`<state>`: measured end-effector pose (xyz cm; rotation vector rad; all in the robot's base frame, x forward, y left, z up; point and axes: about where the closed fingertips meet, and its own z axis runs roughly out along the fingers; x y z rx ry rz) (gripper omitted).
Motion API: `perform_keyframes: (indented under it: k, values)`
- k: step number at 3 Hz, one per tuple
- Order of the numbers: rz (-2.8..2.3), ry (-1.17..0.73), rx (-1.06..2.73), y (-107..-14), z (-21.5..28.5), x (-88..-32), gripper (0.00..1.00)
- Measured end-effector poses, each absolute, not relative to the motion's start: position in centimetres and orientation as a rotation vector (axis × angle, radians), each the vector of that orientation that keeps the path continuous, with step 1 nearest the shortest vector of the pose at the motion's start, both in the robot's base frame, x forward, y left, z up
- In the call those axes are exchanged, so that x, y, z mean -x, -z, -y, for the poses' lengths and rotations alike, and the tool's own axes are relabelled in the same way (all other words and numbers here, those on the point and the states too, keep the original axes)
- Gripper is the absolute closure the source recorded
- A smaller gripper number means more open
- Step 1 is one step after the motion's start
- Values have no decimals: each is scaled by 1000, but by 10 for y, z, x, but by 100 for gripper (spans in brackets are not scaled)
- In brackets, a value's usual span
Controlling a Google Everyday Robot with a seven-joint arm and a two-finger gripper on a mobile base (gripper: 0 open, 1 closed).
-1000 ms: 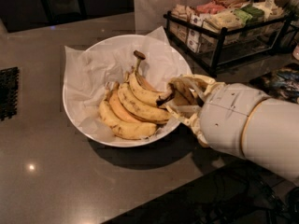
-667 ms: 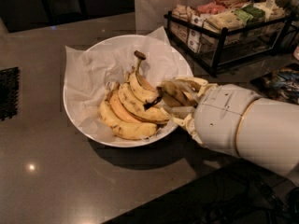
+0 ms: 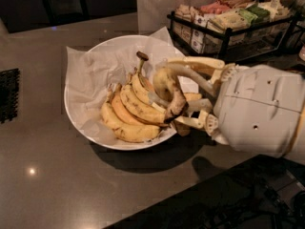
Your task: Pick banana from white bowl
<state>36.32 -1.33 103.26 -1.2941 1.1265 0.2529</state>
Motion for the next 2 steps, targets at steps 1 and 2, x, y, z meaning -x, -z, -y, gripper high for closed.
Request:
perform_keyframes:
  k: [1,2]
  values:
    - [-868,-342,1311,-1072,-2,-334,100]
    - [-664,-434,1309,-1095,-13,-310,100]
